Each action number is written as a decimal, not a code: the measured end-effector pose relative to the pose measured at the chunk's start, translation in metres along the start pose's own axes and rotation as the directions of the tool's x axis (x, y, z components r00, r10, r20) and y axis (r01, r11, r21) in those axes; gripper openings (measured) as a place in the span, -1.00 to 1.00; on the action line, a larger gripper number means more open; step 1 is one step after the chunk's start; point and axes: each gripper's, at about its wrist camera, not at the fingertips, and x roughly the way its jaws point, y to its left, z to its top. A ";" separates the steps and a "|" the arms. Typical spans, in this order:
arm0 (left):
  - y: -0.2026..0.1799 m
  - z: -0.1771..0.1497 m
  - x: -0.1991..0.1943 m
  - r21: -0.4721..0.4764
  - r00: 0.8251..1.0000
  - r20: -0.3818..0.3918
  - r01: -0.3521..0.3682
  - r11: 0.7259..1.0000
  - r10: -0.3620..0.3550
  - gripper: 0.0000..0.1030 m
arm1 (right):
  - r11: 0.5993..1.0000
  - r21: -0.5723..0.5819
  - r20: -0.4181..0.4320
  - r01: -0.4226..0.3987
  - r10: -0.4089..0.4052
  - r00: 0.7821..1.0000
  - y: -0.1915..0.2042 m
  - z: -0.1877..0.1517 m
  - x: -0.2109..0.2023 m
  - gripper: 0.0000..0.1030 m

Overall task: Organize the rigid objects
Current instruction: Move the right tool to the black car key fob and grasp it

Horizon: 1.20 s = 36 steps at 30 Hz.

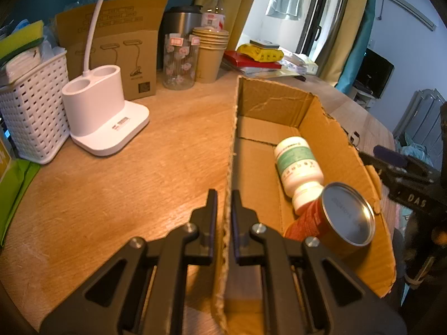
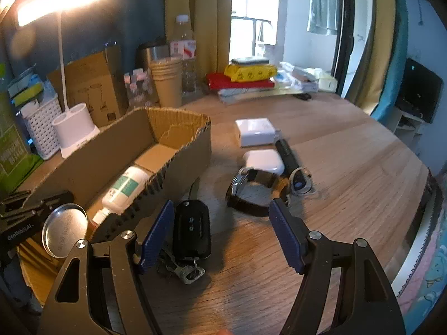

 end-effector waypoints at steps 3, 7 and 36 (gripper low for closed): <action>0.000 0.000 -0.001 0.000 1.000 0.000 0.000 1.000 0.000 -0.82 | 1.000 -0.008 -0.020 -0.013 0.012 1.000 0.002 -0.003 0.006 0.44; 0.000 0.000 0.000 -0.002 1.000 -0.002 0.000 1.000 0.000 -0.82 | 1.000 -0.015 -0.038 -0.025 0.024 0.999 0.005 -0.006 0.013 0.44; 0.002 0.000 0.003 -0.005 1.000 -0.004 0.000 1.000 0.000 -0.80 | 0.995 -0.056 -0.117 -0.077 0.070 0.991 0.012 -0.019 0.041 -0.17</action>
